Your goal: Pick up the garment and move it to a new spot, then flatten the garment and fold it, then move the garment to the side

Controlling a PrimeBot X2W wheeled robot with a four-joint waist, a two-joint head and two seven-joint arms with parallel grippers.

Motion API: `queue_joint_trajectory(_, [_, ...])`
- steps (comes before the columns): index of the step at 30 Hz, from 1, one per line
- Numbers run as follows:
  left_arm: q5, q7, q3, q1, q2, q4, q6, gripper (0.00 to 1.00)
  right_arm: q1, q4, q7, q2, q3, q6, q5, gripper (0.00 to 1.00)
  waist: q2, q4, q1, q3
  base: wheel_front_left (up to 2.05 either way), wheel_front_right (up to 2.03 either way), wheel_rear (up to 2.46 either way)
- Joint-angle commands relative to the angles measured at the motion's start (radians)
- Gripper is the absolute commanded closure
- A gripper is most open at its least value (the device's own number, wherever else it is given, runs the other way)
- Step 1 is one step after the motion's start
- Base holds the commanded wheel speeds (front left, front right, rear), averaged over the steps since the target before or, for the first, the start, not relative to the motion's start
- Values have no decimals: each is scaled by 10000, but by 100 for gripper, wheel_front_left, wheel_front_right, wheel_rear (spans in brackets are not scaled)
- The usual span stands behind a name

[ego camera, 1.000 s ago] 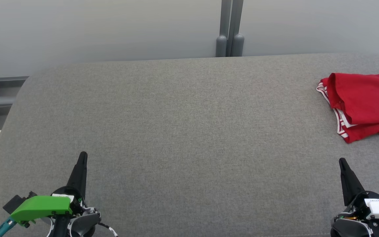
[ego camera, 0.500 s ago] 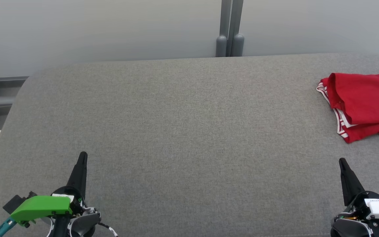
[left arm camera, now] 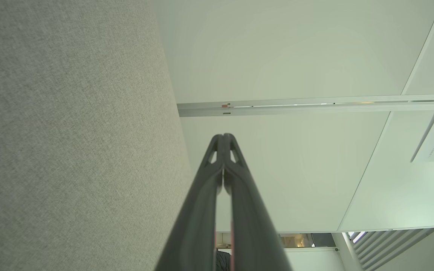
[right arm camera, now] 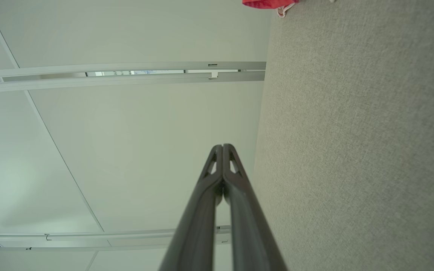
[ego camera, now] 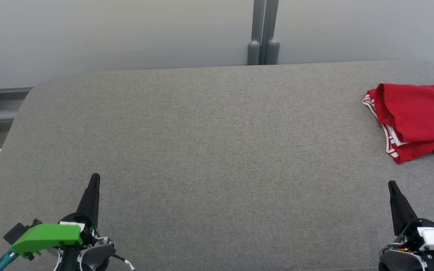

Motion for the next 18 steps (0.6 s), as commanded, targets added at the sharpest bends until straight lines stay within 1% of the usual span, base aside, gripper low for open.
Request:
queue_joint_trajectory(1, [-48, 1, 39, -124, 1, -29, -59, 100, 111, -41, 54, -42, -19, 4, 10, 100, 0, 0, 0, 0, 0, 0, 0])
queue_joint_trajectory(18, [-49, 0, 38, -123, 2, -29, -59, 100, 111, -41, 54, -42, -19, 4, 10, 100, 0, 0, 0, 0, 0, 0, 0])
